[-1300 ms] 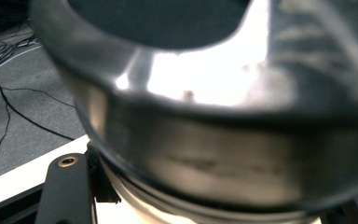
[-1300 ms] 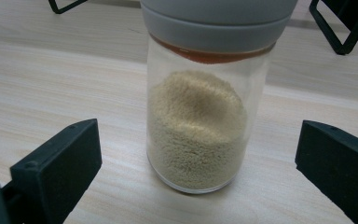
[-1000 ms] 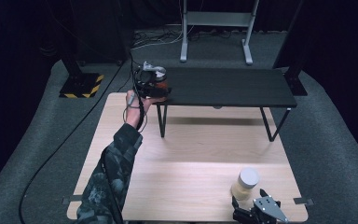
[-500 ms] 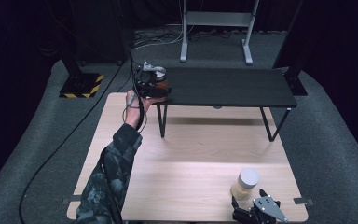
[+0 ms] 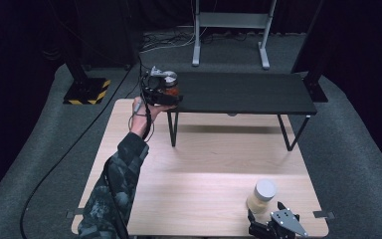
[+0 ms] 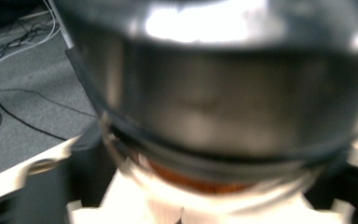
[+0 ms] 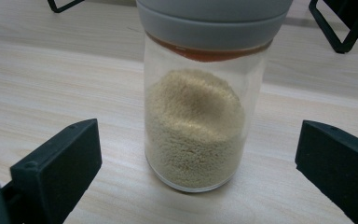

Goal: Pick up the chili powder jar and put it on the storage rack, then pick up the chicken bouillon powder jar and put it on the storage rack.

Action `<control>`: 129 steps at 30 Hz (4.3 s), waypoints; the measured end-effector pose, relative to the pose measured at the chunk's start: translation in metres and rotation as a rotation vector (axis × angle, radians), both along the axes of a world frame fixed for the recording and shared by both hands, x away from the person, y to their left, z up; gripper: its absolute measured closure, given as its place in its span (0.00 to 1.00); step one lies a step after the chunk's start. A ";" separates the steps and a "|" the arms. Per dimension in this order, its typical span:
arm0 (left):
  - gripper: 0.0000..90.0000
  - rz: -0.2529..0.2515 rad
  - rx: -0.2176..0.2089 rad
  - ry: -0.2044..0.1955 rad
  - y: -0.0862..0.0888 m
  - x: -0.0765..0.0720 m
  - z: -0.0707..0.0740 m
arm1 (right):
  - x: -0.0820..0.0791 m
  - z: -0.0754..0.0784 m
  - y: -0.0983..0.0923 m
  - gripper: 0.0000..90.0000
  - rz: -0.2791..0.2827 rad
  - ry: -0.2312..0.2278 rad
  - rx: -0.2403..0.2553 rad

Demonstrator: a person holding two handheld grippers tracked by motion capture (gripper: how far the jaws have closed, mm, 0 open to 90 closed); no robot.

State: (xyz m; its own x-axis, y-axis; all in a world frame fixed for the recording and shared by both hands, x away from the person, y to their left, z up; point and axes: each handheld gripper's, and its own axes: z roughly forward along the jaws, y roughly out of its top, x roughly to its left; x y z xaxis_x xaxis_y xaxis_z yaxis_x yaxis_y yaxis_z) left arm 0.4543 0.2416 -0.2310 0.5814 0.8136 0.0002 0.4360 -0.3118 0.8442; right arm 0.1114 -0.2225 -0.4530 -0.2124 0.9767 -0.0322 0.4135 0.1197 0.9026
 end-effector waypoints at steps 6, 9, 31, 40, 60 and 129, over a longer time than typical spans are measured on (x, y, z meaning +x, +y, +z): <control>0.01 -0.005 0.052 0.028 0.003 -0.009 0.007 | -0.002 0.001 -0.001 0.00 -0.007 -0.004 0.003; 0.00 -0.008 0.097 0.048 0.003 -0.016 0.009 | -0.002 0.001 -0.001 0.00 -0.011 -0.006 0.000; 0.00 -0.082 0.296 0.331 0.022 -0.048 -0.088 | -0.001 0.001 0.000 0.00 -0.012 0.001 -0.007; 0.00 -0.076 0.297 0.408 0.032 -0.054 -0.125 | -0.001 0.002 0.000 0.00 -0.014 0.002 -0.009; 0.00 -0.017 0.232 0.402 0.048 -0.080 -0.163 | -0.003 0.003 0.000 0.00 -0.021 -0.007 -0.019; 0.00 0.071 0.106 0.163 0.060 -0.138 -0.207 | 0.024 -0.022 0.002 0.27 0.021 -0.308 0.058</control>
State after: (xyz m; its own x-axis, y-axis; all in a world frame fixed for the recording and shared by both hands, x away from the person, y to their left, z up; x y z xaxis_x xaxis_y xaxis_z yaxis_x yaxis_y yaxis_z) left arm 0.3162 0.3014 -0.4377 0.5220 0.8530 -0.0012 0.5884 -0.3591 0.7244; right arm 0.1356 -0.2208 -0.4745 -0.2214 0.9742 -0.0431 0.1171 0.0704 0.9906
